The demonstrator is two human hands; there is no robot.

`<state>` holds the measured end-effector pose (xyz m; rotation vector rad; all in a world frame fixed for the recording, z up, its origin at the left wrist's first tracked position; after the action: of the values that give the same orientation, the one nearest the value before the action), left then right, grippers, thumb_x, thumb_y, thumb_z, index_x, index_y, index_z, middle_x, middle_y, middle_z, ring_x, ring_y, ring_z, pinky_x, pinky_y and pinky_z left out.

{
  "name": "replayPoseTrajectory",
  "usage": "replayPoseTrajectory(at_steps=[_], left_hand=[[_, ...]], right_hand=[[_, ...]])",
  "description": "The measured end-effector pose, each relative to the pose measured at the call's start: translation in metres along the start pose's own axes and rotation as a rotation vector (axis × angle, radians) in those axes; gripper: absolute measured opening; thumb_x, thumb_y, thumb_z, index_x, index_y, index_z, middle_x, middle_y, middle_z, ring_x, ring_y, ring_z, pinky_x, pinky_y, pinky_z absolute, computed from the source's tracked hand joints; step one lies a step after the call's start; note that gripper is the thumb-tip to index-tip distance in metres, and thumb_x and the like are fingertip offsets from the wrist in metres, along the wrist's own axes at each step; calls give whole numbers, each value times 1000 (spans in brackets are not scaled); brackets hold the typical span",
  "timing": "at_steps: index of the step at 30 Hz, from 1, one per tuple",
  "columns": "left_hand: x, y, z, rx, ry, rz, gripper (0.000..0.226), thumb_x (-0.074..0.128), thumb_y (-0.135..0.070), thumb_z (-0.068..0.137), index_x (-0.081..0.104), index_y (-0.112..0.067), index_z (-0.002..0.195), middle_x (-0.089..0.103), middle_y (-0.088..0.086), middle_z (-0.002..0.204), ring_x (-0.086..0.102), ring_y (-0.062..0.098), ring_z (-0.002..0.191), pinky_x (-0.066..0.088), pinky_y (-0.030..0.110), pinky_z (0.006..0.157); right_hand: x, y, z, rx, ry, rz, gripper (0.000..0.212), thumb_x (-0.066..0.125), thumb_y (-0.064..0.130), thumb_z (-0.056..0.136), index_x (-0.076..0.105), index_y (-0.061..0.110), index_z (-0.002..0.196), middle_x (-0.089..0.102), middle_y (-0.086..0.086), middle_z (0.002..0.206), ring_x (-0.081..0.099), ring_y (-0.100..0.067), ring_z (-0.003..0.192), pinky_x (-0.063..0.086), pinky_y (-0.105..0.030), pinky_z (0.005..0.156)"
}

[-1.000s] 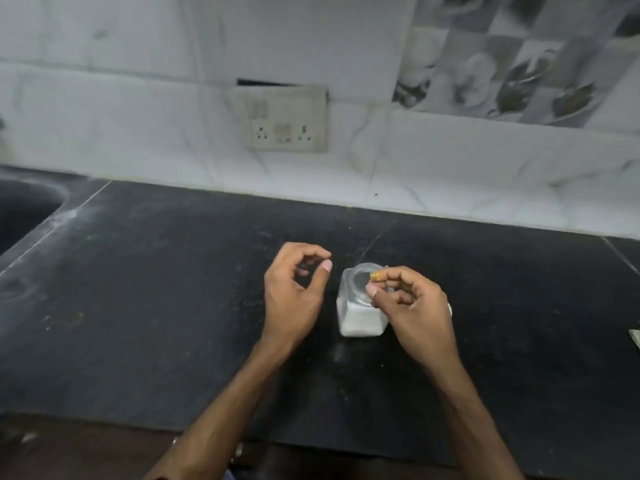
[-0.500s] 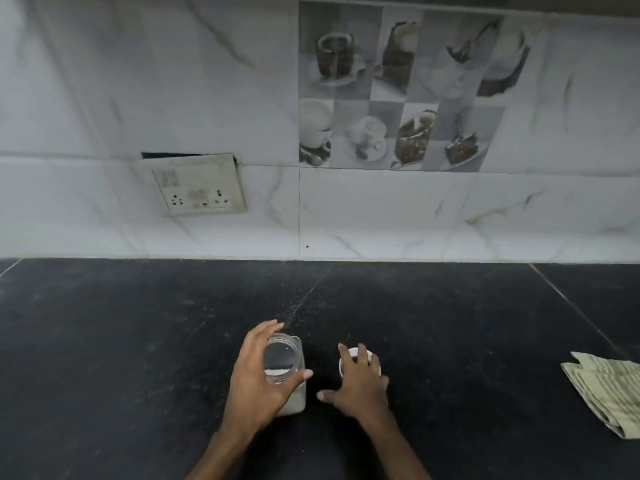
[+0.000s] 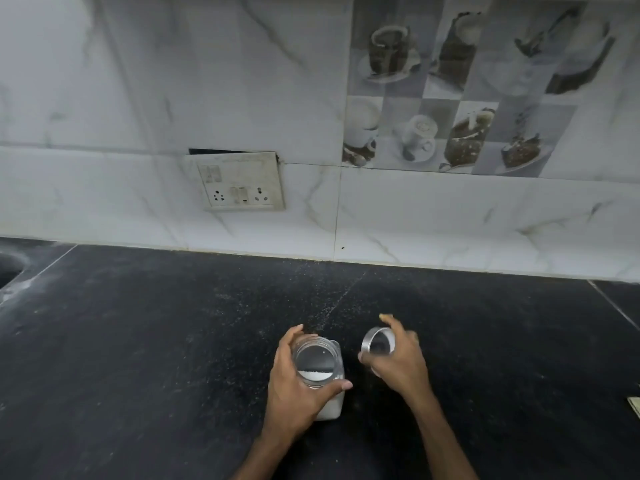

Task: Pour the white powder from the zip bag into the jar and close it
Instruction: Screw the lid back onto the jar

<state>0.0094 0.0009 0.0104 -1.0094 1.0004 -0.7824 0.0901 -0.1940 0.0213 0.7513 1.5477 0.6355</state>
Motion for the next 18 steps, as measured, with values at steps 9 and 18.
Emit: replayPoseTrajectory(at_steps=[9,18], left_hand=[[-10,21,0,-73,168,-50,127,100,-43,39,28,-42,144,56,-19,137,56,-1,124,50,37,105],[-8,33,2,-70,126,-44,114,98,-44,42,34,-43,138,58,-15,135,58,5,124,50,39,103]], right_hand=[[34,63,-50,-417,21,447,50,91,21,61,60,19,100,68,5,116,67,-17,106,57,-42,86],[49,58,-54,-455,46,236,66,89,27,57,61,32,117,66,12,117,63,-10,112,54,-31,93]])
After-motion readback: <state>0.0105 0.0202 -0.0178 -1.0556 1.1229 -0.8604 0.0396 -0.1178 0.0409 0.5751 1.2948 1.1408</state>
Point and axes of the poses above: each hand's wrist, its own z-axis towards the middle knuckle, its own x-axis out of the palm, y = z × x, the point moved 5 cm from there along z, towards the middle knuckle
